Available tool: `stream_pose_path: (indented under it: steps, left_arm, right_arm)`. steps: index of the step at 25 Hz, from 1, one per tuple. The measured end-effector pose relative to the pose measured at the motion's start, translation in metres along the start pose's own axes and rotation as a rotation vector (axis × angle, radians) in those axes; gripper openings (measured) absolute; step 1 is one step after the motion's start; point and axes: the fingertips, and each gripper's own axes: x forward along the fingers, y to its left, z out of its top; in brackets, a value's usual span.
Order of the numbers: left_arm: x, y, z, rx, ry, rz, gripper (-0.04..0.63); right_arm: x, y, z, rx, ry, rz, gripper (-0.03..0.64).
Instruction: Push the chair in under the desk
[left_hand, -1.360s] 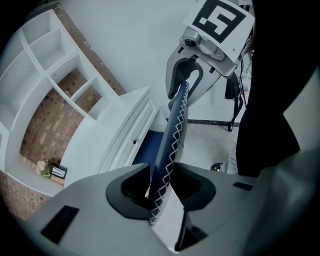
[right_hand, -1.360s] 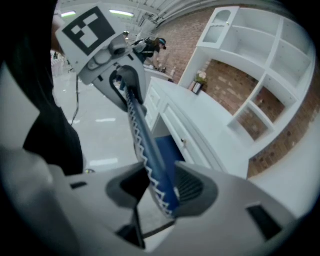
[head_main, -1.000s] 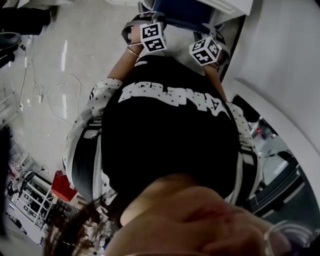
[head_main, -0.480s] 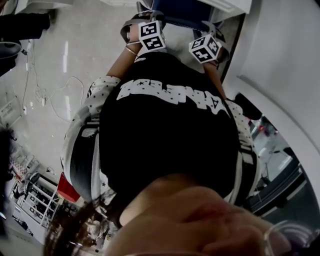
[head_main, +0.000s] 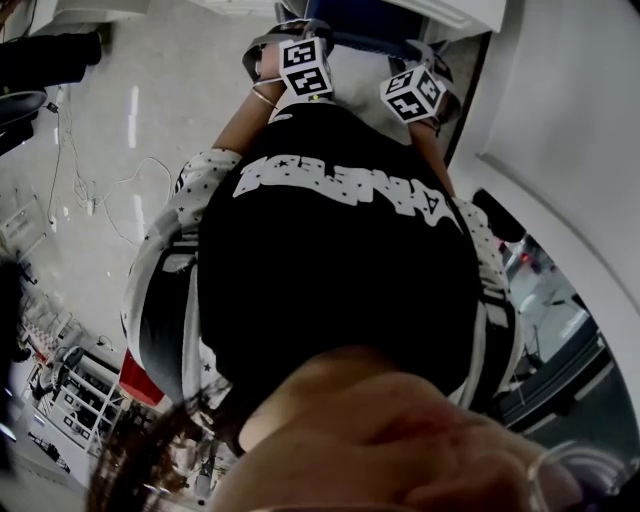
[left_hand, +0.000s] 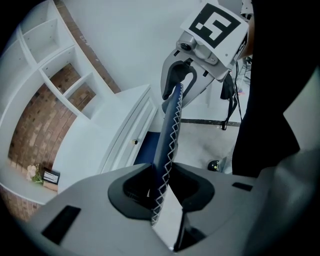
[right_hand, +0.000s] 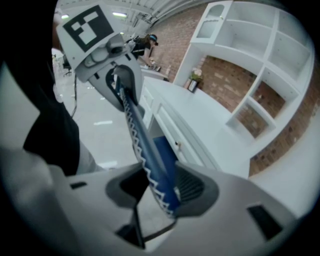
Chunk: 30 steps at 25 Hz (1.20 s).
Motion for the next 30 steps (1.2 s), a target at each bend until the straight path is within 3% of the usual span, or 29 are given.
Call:
stream_pose_path:
  steps: [19, 28, 30]
  left_arm:
    - [0.001, 0.001, 0.014, 0.027, -0.022, -0.049, 0.15]
    - [-0.001, -0.013, 0.019, 0.052, -0.009, -0.123, 0.204]
    - [0.001, -0.009, 0.016, 0.063, -0.008, -0.106, 0.181]
  right_arm:
    - [-0.001, -0.014, -0.006, 0.019, 0.014, -0.014, 0.175]
    - [-0.005, -0.013, -0.012, 0.027, 0.02, -0.018, 0.176]
    - [-0.003, -0.012, -0.01, 0.026, 0.022, -0.018, 0.176]
